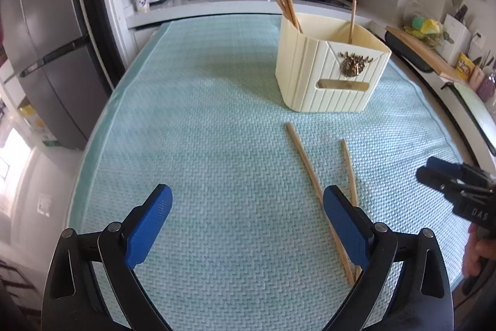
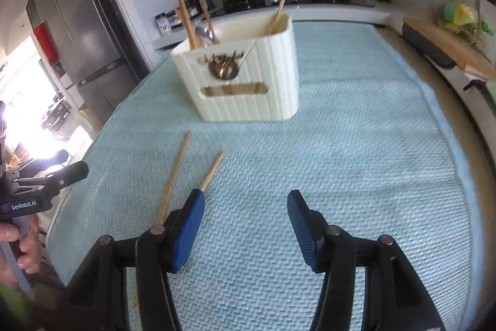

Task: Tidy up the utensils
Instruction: 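Withdraw both open tools back over the last loose chopsticks, then close the left tool on a chopstick while the right tool grasps the other chopstick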

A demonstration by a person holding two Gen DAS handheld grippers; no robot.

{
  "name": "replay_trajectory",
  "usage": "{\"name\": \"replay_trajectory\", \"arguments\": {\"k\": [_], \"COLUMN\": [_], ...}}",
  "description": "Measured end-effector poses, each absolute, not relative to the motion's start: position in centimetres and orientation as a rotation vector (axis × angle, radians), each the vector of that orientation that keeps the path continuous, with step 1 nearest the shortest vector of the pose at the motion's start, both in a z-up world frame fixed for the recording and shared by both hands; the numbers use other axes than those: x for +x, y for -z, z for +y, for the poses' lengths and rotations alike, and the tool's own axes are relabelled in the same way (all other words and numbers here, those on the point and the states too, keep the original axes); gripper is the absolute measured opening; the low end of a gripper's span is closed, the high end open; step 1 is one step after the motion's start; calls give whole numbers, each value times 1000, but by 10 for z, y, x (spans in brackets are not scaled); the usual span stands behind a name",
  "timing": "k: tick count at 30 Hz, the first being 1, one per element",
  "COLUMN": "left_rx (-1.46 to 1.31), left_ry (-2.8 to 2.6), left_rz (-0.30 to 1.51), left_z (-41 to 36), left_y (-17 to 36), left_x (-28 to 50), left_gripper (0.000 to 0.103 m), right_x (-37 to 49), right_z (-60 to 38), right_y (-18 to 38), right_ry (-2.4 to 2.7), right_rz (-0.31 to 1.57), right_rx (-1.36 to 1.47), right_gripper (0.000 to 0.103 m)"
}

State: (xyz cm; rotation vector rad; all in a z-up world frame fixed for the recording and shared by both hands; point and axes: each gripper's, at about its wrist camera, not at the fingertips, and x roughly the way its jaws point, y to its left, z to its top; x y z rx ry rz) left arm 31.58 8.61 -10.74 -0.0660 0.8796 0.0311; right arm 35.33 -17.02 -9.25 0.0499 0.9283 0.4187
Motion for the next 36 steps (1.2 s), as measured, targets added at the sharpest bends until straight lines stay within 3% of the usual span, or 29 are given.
{"name": "replay_trajectory", "arguments": {"k": [8, 16, 26, 27, 32, 36], "left_rx": [-193, -180, -140, -135, -140, -151], "left_ry": [-52, -37, 19, 29, 86, 105], "left_rz": [908, 929, 978, 984, 1049, 1106], "left_z": [101, 100, 74, 72, 67, 65], "left_y": [129, 138, 153, 154, 160, 165], "left_x": [304, 301, 314, 317, 352, 392], "left_gripper": [98, 98, 98, 98, 98, 98], "right_x": [356, 347, 328, 328, 345, 368], "right_z": [-103, -88, -174, -181, -193, -176], "right_y": [130, 142, 138, 138, 136, 140], "right_ry": [-500, -452, -349, -353, -396, -414], "right_rz": [1017, 1017, 1032, 1040, 1106, 1156], "right_rx": [-6, -206, -176, -159, -128, -162], "right_gripper": [44, 14, 14, 19, 22, 31]}}
